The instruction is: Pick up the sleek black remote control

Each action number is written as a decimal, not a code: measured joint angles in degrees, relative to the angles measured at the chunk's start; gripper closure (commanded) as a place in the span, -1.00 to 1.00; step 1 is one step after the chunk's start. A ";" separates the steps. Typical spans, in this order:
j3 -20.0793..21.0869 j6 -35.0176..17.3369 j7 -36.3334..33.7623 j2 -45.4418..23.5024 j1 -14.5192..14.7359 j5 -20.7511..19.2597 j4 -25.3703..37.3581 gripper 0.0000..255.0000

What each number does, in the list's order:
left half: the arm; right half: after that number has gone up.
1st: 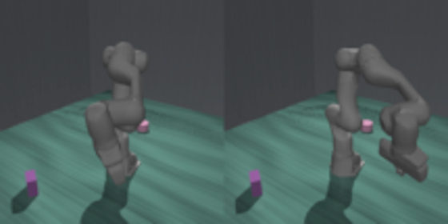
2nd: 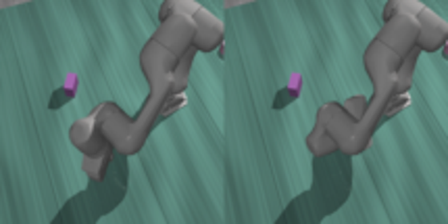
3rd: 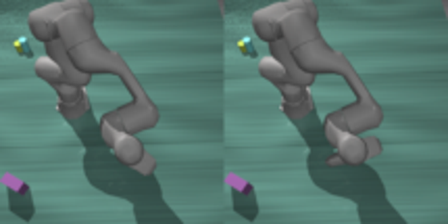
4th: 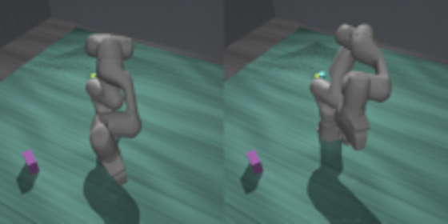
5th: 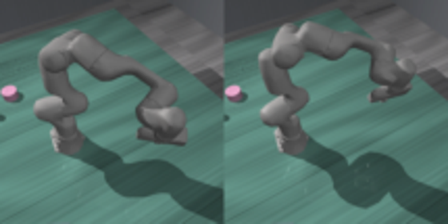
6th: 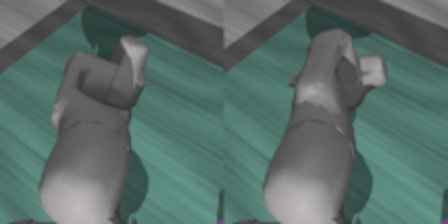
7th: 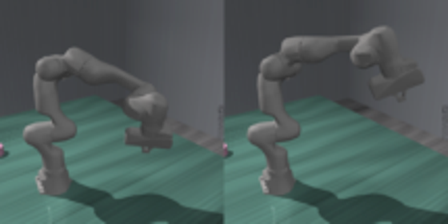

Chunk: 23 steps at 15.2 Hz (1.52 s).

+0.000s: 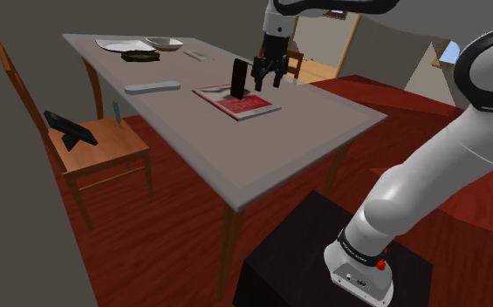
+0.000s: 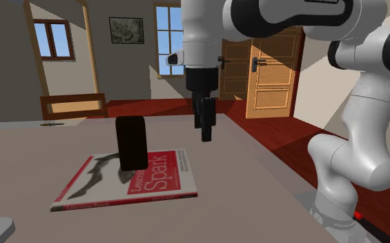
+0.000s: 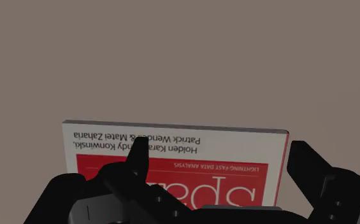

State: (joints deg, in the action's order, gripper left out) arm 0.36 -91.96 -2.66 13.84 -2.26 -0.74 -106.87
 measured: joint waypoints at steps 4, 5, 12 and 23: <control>-0.89 1.09 0.36 -8.52 -0.75 0.03 10.73 -1.00; -0.93 1.96 0.13 -10.57 -0.81 0.10 13.92 -1.00; -1.94 7.07 0.22 -25.14 -1.90 0.78 35.37 -1.00; -1.98 1.12 0.20 -24.15 -1.93 0.78 28.58 1.00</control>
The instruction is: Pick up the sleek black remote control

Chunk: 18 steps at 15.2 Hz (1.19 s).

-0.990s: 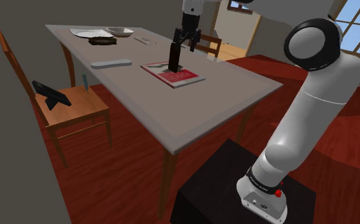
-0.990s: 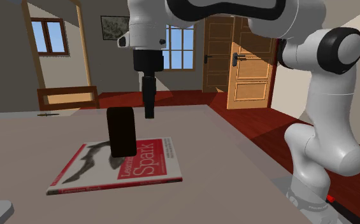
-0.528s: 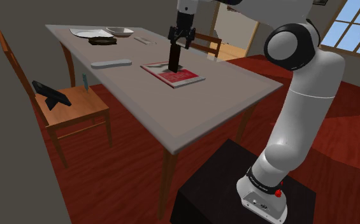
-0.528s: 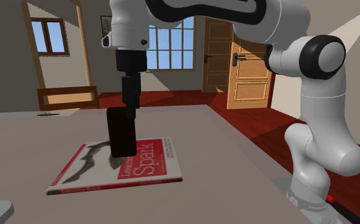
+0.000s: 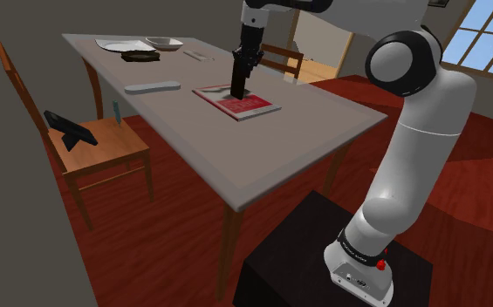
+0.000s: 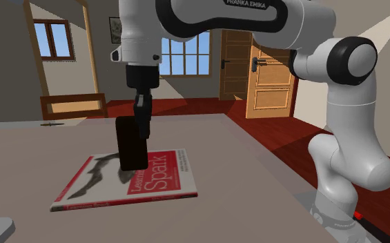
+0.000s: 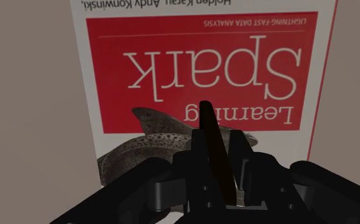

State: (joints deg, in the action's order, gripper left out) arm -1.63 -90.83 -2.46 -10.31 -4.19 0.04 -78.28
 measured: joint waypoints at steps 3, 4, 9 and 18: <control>0.00 -0.06 -0.01 0.03 0.00 0.00 -0.04 1.00; 0.00 -0.07 0.00 0.03 0.00 0.00 -0.05 1.00; 0.00 1.17 -0.01 -0.45 -0.01 0.02 1.62 1.00; 0.01 9.52 -0.03 -4.12 -0.05 0.12 13.65 1.00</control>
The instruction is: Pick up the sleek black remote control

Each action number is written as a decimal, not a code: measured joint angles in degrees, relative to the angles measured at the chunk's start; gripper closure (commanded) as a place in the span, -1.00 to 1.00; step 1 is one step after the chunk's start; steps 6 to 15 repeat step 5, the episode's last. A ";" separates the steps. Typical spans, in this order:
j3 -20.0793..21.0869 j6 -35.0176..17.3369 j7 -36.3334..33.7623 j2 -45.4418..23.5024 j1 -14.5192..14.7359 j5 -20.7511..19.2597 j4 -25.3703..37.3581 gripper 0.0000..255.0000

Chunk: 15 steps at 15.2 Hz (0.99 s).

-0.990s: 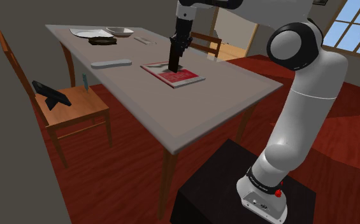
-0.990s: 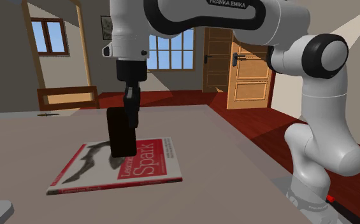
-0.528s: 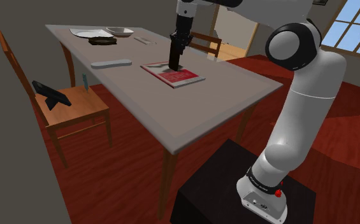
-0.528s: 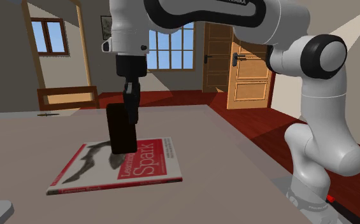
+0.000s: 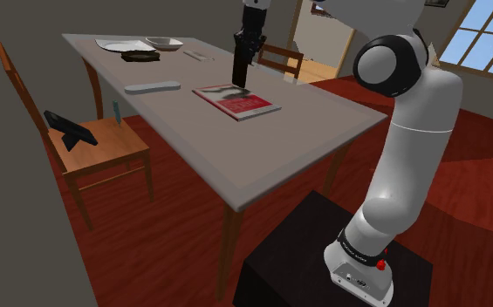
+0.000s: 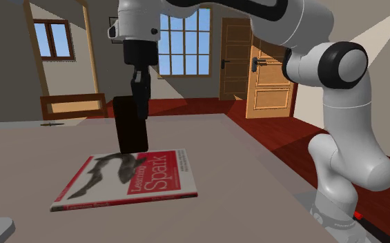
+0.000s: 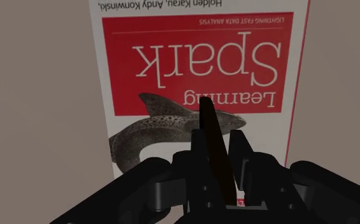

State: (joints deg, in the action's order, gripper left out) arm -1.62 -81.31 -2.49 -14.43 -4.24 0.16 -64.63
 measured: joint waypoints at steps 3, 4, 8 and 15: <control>-0.02 3.87 0.07 -2.30 -0.09 0.07 6.18 1.00; -0.05 5.08 0.15 -3.09 -0.16 0.11 8.18 1.00; -0.04 5.86 0.14 -3.58 -0.17 0.12 9.43 1.00; -0.04 5.86 0.14 -3.58 -0.17 0.12 9.43 1.00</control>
